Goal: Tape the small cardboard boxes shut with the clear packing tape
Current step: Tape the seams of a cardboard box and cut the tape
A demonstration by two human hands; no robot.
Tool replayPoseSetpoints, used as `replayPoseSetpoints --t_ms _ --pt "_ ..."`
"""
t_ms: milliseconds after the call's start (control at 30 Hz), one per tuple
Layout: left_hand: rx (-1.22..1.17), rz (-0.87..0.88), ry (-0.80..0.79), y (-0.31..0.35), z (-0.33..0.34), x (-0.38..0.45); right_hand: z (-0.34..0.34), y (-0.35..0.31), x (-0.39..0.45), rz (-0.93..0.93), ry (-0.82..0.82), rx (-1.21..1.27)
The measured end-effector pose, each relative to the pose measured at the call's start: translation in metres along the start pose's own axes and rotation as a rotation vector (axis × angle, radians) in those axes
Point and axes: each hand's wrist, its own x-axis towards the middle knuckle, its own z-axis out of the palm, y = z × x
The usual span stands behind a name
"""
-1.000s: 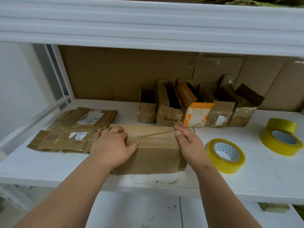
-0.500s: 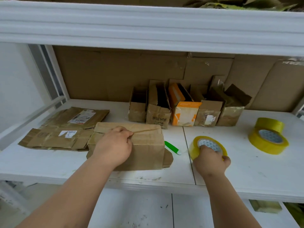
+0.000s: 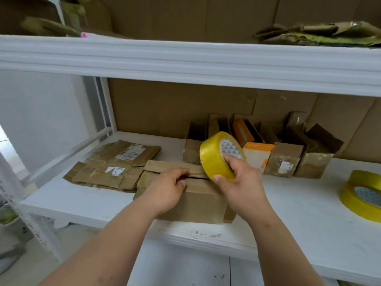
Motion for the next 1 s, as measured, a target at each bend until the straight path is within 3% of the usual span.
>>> replayPoseSetpoints --t_ms 100,167,267,400,600,800,1000 --pt "-0.343 -0.064 0.040 -0.012 -0.008 -0.004 0.018 -0.014 0.000 -0.101 -0.032 -0.104" --pt "-0.437 -0.039 0.052 -0.020 -0.010 -0.005 0.030 -0.019 0.000 -0.152 -0.064 -0.158" --pt "-0.438 -0.012 0.088 -0.026 -0.009 -0.008 0.045 -0.020 0.000 -0.186 -0.085 -0.252" --pt "-0.494 -0.036 0.312 -0.026 -0.011 -0.011 0.053 -0.020 0.002 -0.214 -0.083 -0.302" --pt "-0.504 0.011 0.210 -0.024 -0.013 -0.010 0.055 -0.022 0.008 -0.211 -0.095 -0.310" --pt "-0.314 0.069 0.265 -0.028 -0.019 -0.001 0.049 -0.031 0.012 -0.226 -0.150 -0.328" --pt "-0.372 -0.008 0.179 -0.035 -0.030 0.005 0.047 -0.029 0.018 -0.203 -0.188 -0.355"
